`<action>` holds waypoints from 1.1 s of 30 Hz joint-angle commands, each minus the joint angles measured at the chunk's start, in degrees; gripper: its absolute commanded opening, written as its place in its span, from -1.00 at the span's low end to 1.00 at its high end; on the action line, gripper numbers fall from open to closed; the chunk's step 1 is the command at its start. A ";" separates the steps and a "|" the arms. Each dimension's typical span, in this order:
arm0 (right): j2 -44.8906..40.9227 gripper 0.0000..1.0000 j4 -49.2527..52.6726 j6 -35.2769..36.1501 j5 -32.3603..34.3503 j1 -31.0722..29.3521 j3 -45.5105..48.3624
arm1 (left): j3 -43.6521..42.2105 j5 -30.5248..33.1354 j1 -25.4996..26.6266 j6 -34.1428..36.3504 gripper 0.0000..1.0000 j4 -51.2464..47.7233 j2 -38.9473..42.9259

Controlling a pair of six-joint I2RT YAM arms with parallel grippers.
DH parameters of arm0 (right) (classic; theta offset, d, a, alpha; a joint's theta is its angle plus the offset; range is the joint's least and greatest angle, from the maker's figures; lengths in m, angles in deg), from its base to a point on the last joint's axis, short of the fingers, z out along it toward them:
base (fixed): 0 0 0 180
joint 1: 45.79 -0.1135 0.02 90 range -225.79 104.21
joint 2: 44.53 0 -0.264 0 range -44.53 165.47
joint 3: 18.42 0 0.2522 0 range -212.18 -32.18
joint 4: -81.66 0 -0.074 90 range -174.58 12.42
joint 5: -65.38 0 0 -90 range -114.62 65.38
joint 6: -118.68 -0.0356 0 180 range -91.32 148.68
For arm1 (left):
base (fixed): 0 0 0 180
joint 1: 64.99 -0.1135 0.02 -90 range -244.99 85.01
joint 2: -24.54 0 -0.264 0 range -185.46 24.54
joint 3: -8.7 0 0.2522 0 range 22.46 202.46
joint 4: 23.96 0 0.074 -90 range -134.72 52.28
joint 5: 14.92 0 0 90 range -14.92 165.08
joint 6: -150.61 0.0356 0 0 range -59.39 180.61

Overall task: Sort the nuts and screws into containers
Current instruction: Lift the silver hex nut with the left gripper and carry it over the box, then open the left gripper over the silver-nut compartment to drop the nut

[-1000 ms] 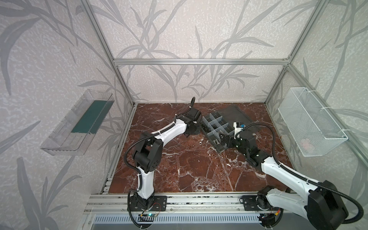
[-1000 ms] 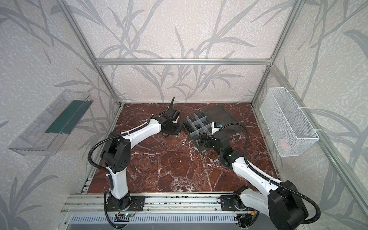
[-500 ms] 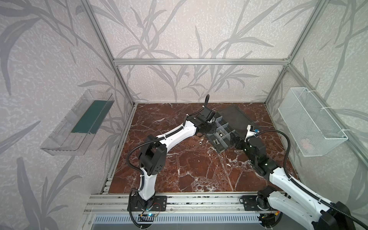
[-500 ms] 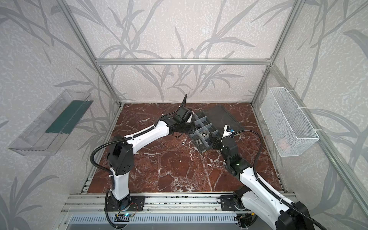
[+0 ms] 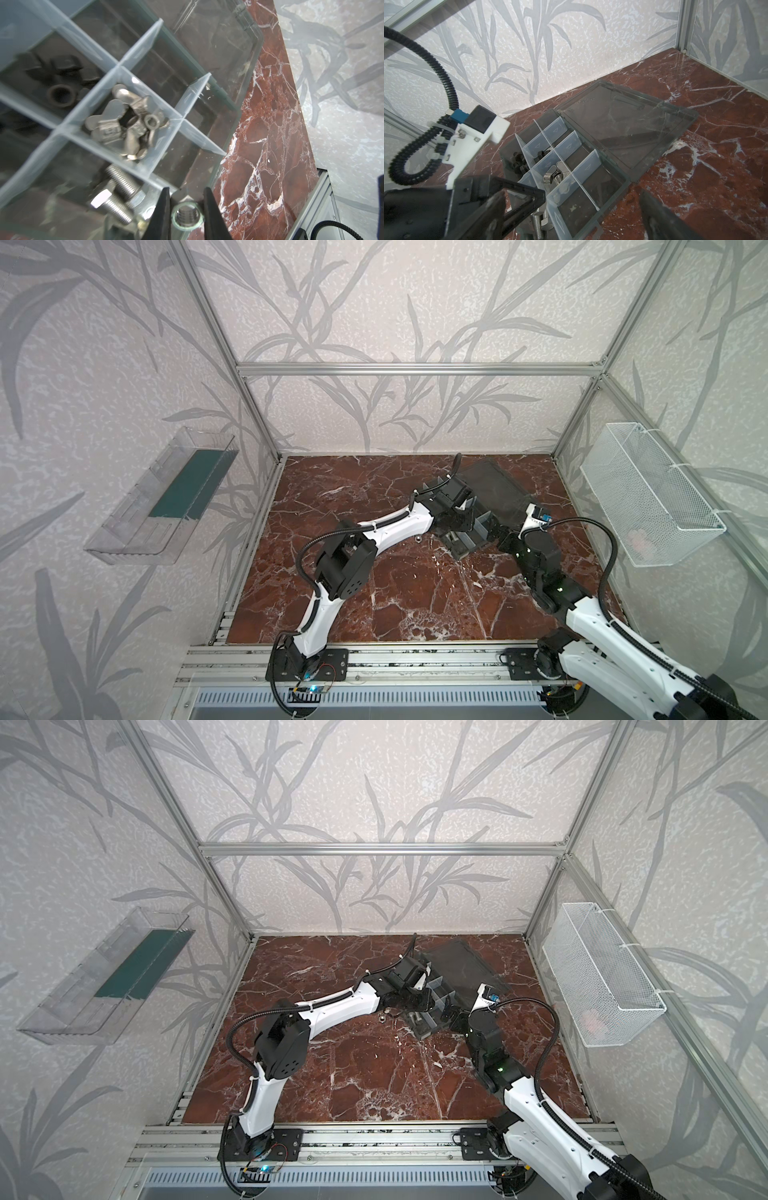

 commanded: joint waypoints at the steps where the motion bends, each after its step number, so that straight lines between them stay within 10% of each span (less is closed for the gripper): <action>1: -1.35 0.98 -1.37 -0.74 2.00 0.27 0.87 | 3.13 -0.76 0.86 -0.64 -0.69 1.40 -1.86; 33: -2.68 0.98 -2.36 -0.66 1.04 0.19 1.60 | 2.31 -0.46 0.14 -0.28 -0.32 1.67 -2.16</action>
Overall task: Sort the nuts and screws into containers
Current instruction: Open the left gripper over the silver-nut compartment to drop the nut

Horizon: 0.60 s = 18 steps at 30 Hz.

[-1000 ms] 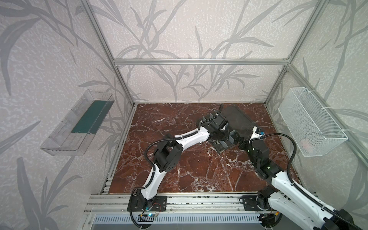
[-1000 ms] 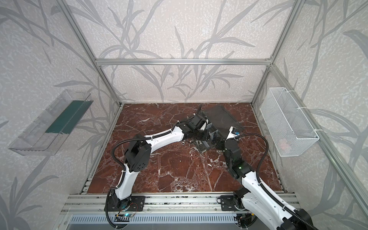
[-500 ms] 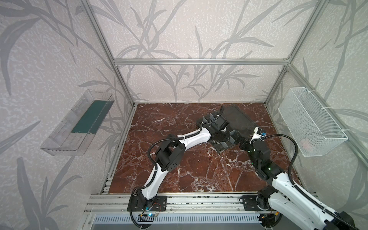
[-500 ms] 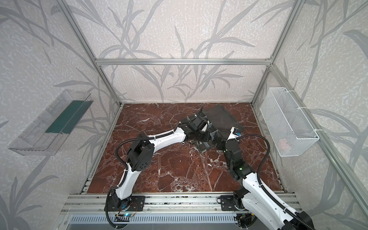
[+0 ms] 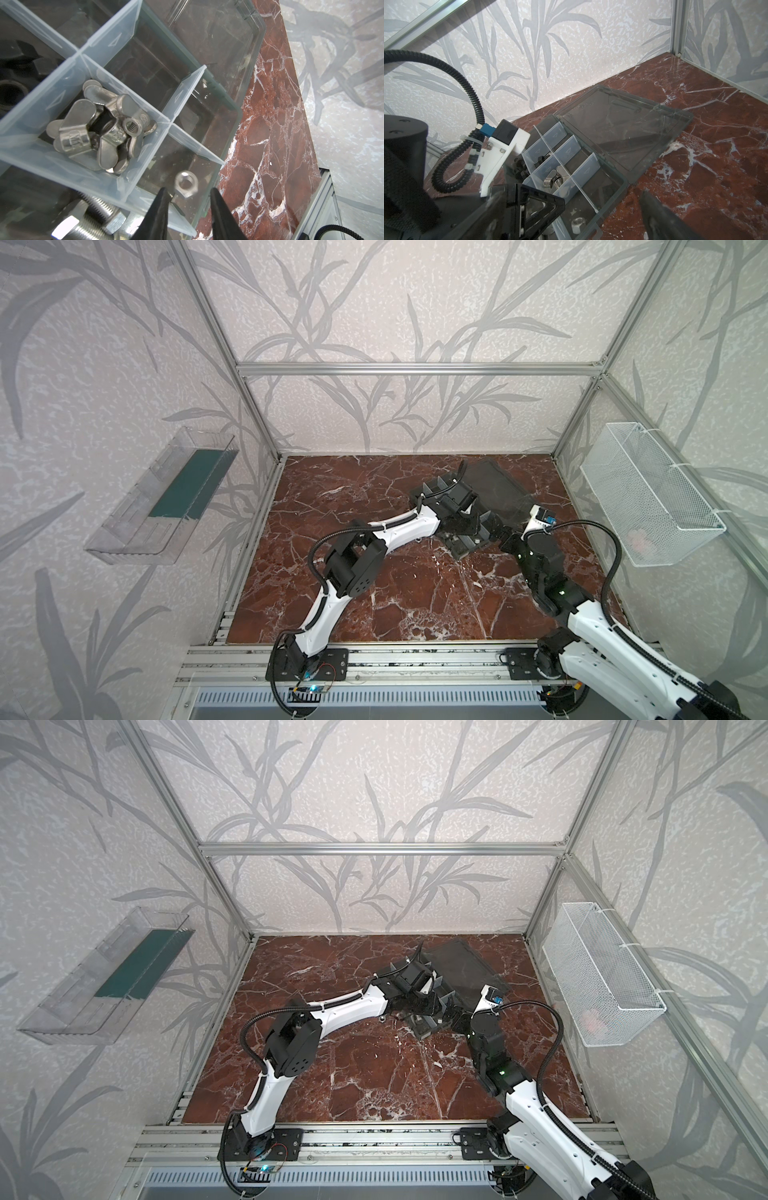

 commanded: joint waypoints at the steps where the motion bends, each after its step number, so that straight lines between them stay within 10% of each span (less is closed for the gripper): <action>1: -0.96 0.98 -1.55 0.15 0.11 0.16 0.53 | 0.93 0.19 -0.33 0.39 -0.32 0.00 1.00; 18: 1.61 0.98 -2.93 2.13 -4.46 0.15 -0.35 | -4.10 4.19 -3.74 3.66 -0.18 -1.26 12.14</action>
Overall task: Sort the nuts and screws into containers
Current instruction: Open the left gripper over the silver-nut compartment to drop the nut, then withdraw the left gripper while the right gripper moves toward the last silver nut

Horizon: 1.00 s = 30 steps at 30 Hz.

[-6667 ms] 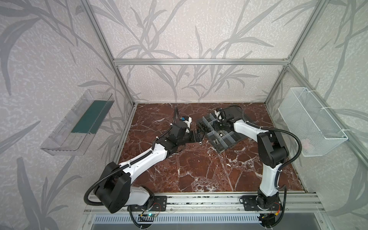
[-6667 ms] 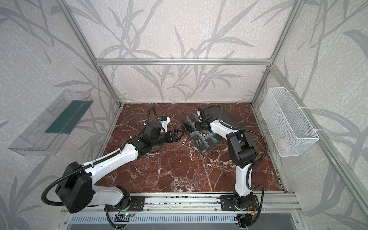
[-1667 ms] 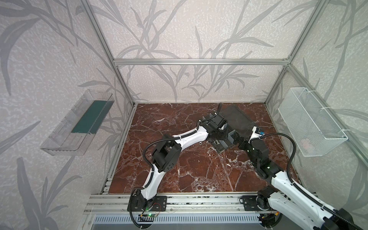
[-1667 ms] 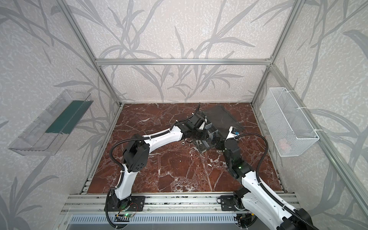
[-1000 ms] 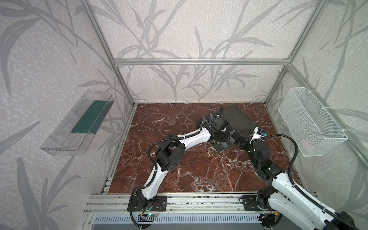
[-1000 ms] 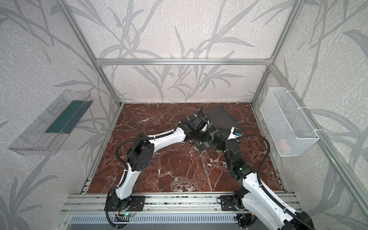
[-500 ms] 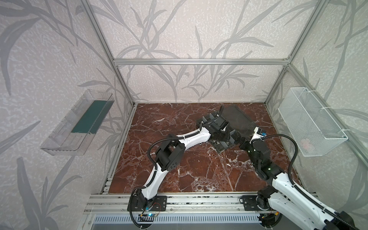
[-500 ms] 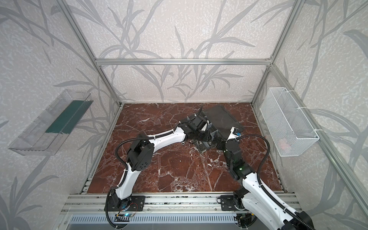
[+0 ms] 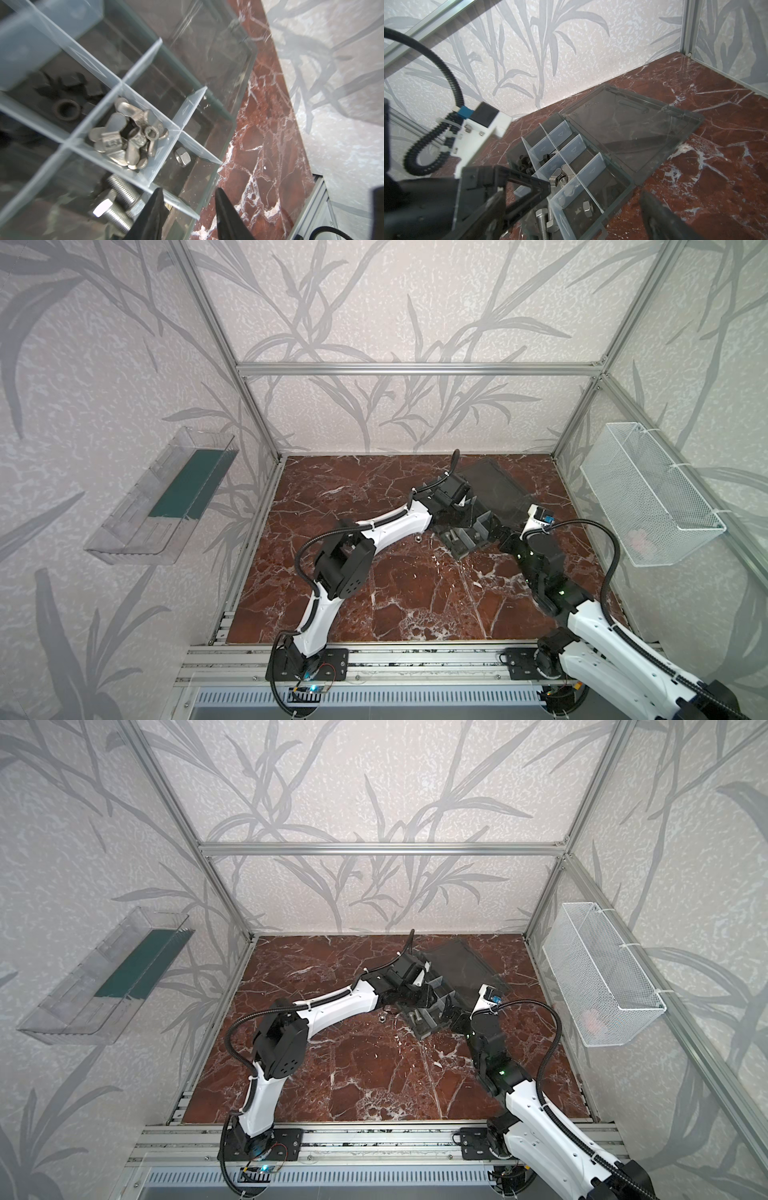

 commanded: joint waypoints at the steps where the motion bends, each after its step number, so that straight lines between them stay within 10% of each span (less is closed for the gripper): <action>1: 1.63 0.98 -1.86 1.43 -2.52 0.16 -0.76 | -2.42 2.62 -1.52 2.32 -0.17 -0.80 7.08; 18: 26.93 0.98 2.59 14.85 -13.19 -12.68 -17.13 | -39.15 2.36 -14.56 -2.13 0.77 10.67 40.51; 30: 44.47 0.87 8.70 21.23 -14.75 -21.11 -28.67 | -60.57 -0.78 -22.69 -9.46 0.99 19.36 53.43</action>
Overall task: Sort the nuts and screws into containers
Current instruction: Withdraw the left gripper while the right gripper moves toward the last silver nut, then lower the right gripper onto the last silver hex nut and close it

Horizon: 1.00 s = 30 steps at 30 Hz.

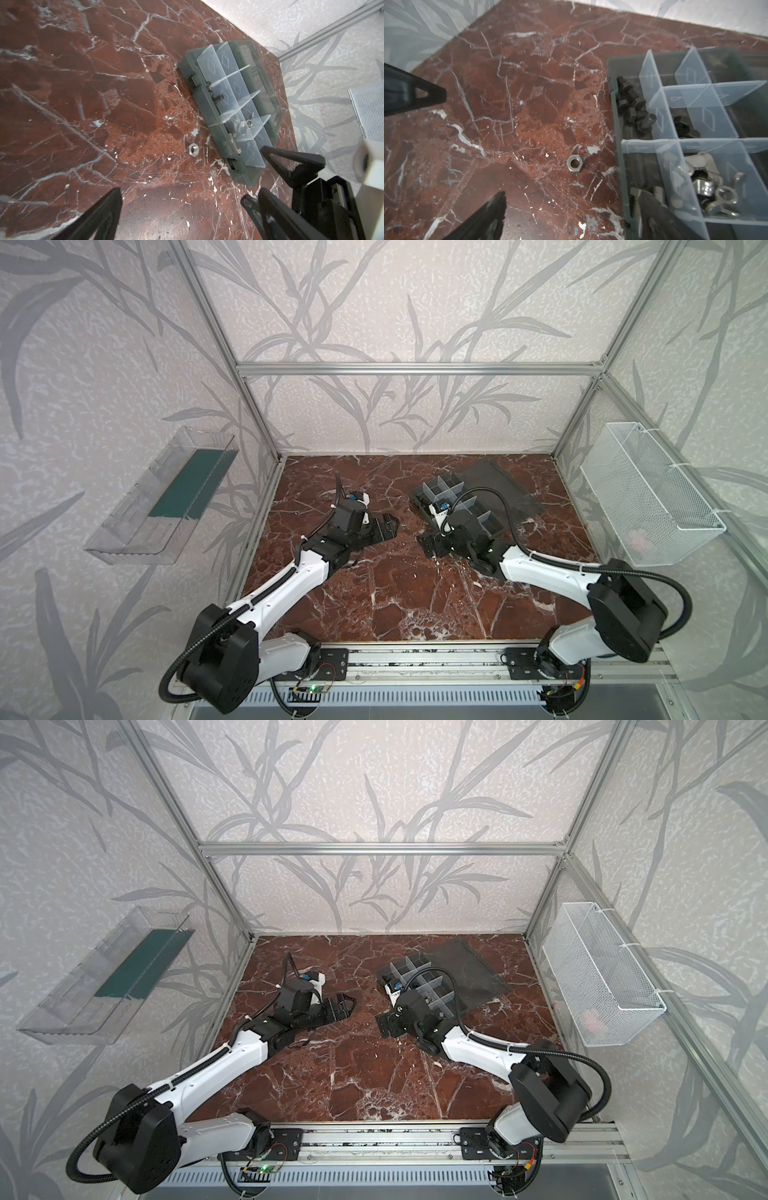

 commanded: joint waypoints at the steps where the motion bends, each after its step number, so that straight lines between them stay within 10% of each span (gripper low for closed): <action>1: 4.20 0.82 3.94 3.11 0.78 -2.27 -4.03 | -3.50 -1.83 -1.49 -3.20 0.99 5.20 2.25; 30: 27.49 0.24 9.37 -2.10 9.55 -2.02 -18.72 | -9.92 -8.40 -3.31 -6.69 0.99 15.48 -6.04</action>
